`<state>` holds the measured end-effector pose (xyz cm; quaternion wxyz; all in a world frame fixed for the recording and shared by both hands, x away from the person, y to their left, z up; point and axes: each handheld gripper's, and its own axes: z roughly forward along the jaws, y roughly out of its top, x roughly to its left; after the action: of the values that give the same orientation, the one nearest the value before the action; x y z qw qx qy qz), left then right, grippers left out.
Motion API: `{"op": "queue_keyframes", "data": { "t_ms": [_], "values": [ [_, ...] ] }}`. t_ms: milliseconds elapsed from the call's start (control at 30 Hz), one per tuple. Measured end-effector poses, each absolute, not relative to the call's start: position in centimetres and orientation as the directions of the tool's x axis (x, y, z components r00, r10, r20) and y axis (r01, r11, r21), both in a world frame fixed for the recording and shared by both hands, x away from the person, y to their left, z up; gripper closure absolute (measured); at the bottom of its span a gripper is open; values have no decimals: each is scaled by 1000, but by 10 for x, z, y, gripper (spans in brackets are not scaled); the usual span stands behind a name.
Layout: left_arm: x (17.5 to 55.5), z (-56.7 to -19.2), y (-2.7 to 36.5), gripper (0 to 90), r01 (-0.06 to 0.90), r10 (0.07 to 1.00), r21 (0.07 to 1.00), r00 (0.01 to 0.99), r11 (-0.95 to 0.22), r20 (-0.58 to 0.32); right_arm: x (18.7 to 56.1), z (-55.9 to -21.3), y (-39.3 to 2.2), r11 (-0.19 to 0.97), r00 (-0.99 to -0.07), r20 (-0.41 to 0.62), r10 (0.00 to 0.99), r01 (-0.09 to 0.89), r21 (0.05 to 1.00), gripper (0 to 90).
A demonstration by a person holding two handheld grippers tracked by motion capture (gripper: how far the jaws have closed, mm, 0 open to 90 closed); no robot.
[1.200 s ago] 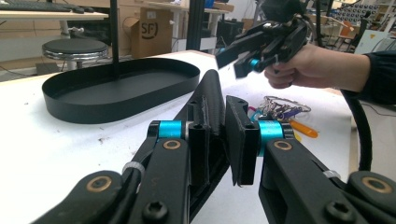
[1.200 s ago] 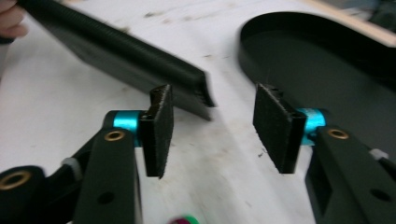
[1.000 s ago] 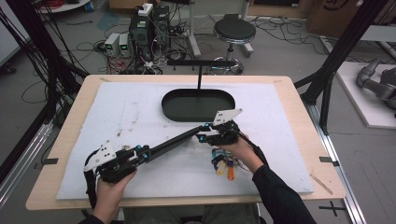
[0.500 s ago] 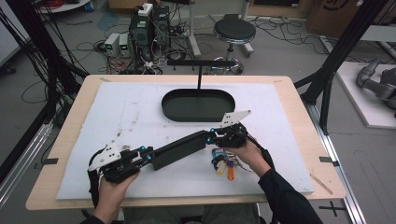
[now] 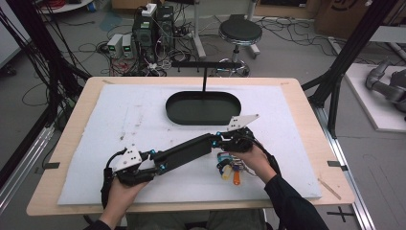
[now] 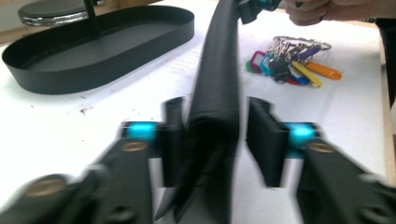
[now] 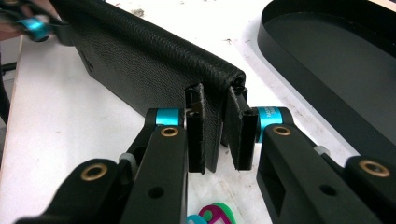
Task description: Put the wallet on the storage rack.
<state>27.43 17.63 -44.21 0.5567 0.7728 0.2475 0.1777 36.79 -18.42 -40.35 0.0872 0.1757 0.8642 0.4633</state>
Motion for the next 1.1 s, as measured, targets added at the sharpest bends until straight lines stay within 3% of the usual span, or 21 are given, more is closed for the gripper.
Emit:
{"op": "queue_keyframes", "data": {
  "t_ms": [200, 433, 500, 667, 933, 1100],
  "values": [
    [278, -442, 185, 739, 204, 574, 953, 818, -222, -42, 366, -401, -187, 491, -925, 14, 379, 213, 845, 669],
    [276, -429, 185, 742, 145, 536, 963, 844, -227, 0, 366, -391, -204, 428, -920, 9, 391, 191, 883, 564],
    [276, -423, 183, 742, 125, 516, 966, 857, -225, 9, 365, -388, -211, 402, -915, 9, 403, 186, 897, 480],
    [279, -408, 179, 741, 89, 457, 971, 889, -221, 23, 364, -377, -228, 321, -909, 28, 416, 175, 931, 388],
    [292, -387, 177, 741, 63, 369, 980, 930, -187, 10, 365, -369, -249, 231, -929, 90, 358, 182, 956, 308],
    [298, -377, 175, 742, 55, 307, 985, 952, -162, -3, 363, -367, -246, 246, -948, 98, 302, 177, 953, 270]
  ]
}}
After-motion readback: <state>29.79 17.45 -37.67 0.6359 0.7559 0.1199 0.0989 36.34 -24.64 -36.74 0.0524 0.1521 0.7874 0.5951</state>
